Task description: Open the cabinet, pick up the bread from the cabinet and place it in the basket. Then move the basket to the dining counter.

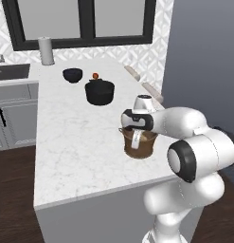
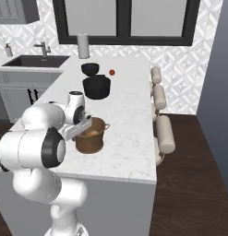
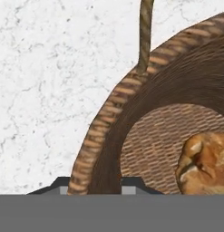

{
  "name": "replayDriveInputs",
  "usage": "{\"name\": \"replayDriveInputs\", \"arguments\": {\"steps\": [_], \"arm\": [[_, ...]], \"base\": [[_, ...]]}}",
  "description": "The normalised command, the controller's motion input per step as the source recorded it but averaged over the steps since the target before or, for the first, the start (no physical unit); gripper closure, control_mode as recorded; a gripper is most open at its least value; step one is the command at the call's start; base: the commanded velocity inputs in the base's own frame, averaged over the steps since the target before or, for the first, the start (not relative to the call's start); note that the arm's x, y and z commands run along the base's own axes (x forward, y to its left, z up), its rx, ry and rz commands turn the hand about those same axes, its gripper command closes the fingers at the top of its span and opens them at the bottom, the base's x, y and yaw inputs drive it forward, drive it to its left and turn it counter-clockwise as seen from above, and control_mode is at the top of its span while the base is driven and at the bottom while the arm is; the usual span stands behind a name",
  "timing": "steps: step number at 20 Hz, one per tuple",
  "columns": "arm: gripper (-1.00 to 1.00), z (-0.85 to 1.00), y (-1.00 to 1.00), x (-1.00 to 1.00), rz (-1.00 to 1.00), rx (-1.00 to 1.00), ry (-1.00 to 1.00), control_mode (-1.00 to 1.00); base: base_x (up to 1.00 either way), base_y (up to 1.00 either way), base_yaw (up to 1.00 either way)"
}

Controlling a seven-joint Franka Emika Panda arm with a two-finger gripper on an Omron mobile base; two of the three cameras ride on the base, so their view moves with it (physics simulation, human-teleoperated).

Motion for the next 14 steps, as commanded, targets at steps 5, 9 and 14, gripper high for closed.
{"name": "replayDriveInputs", "arguments": {"steps": [5, 9, 14], "arm": [[-1.0, 0.31, -0.18, -0.2, 0.0, 0.07, -0.08, -1.0], [-1.0, 1.0, -0.02, -0.31, -0.05, 0.03, 0.0, -1.0], [-1.0, 1.0, 0.12, -0.86, -0.07, 0.0, -0.04, -1.0]], "base": [[0.0, 0.0, 0.0], [0.0, 0.0, 0.0], [0.0, 0.0, 0.0]]}}
